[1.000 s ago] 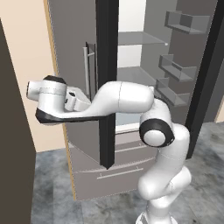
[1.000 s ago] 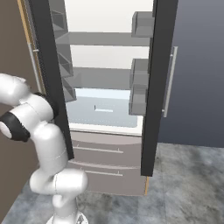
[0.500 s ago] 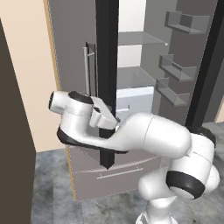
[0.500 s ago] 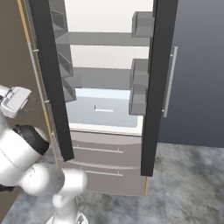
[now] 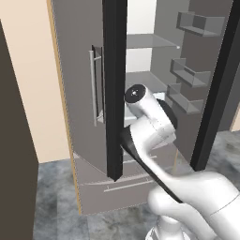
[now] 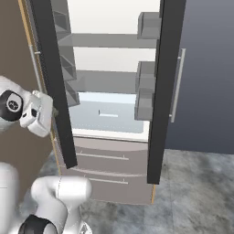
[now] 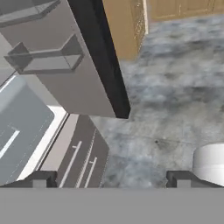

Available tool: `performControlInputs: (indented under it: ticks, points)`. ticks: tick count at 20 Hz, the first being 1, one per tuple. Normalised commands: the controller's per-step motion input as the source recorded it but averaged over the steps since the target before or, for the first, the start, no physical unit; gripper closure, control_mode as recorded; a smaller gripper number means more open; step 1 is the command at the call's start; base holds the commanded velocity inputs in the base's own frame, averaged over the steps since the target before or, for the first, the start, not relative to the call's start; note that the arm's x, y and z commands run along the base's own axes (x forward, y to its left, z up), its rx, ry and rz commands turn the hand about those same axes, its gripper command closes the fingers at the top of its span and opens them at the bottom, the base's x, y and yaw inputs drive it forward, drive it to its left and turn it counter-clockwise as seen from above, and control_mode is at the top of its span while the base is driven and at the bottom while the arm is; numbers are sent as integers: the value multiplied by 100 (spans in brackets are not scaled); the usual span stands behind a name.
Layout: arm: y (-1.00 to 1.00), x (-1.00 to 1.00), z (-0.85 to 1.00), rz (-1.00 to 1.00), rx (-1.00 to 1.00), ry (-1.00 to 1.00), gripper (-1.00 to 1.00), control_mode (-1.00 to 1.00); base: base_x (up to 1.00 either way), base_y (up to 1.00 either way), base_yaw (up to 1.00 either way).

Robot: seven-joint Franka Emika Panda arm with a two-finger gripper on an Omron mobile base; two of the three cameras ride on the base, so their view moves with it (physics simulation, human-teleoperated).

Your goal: Place one of the steaks on the plate and the other in the bowl. Then place the bowl in the fridge.

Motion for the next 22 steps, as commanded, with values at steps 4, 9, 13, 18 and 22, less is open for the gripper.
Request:
performControlInputs:
  ticks: [4, 9, 13, 18, 22]
  points:
    - [-96, 39, -36, 0, 86, 15, -100, -100, 0, 0, 0]
    - [-53, 59, -45, -4, 77, 0, -100, -100, 0, 0, 0]
    - [-8, 74, -19, -8, 56, 0, -100, -100, 0, 0, 0]
    - [4, 100, -10, -11, 30, 2, -100, -100, 0, 0, 0]
    - [14, 87, 0, -10, 0, 10, -100, -100, 0, 0, 0]
